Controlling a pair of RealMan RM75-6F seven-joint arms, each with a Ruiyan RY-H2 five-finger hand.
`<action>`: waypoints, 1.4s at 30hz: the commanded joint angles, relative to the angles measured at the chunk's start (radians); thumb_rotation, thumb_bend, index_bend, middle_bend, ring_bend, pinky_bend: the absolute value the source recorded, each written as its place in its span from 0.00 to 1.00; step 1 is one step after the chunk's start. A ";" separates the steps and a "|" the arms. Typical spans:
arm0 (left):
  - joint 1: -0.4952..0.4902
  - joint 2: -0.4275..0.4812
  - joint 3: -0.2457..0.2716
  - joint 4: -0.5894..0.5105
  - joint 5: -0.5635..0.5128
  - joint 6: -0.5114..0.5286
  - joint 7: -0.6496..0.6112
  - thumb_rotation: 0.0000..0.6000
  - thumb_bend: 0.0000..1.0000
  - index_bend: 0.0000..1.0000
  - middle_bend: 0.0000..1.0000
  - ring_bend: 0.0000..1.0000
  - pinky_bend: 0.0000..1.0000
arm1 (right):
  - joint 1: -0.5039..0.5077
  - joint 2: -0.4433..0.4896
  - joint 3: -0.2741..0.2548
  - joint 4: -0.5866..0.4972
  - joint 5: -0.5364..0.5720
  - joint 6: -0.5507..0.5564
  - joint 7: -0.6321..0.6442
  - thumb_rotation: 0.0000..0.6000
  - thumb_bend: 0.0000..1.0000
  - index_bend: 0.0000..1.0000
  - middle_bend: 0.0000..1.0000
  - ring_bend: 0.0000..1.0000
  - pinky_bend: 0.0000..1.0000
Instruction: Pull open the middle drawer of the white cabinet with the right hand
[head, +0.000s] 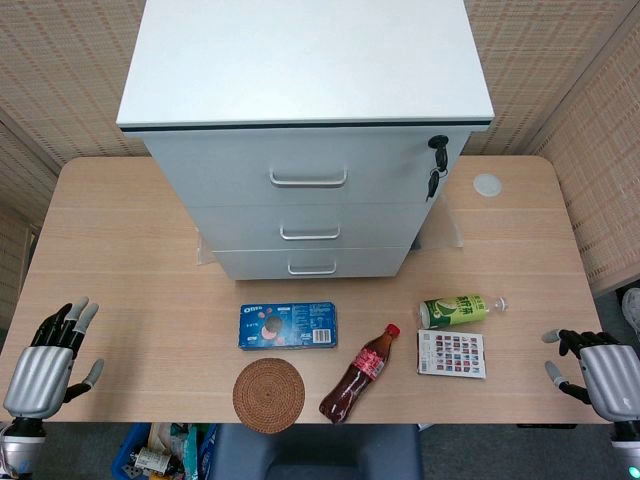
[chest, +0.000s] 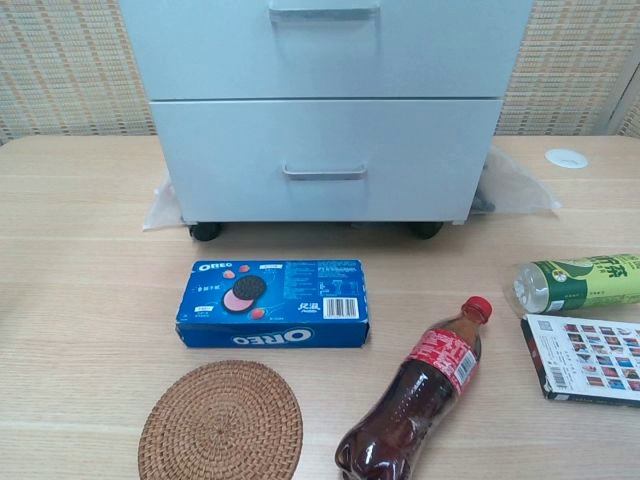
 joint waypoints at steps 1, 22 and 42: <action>0.000 -0.001 0.000 0.001 0.000 0.000 -0.001 1.00 0.34 0.02 0.00 0.02 0.12 | 0.001 0.000 0.000 -0.001 -0.001 -0.001 0.000 1.00 0.26 0.41 0.53 0.49 0.47; 0.004 0.007 0.001 -0.006 0.009 0.015 -0.002 1.00 0.34 0.02 0.00 0.02 0.12 | 0.178 0.110 0.066 -0.228 -0.064 -0.171 -0.212 1.00 0.26 0.35 0.64 0.57 0.51; -0.006 0.003 0.001 -0.001 0.005 -0.001 -0.004 1.00 0.34 0.02 0.00 0.02 0.12 | 0.540 0.098 0.269 -0.553 0.306 -0.518 -0.665 1.00 0.28 0.10 0.86 0.89 0.92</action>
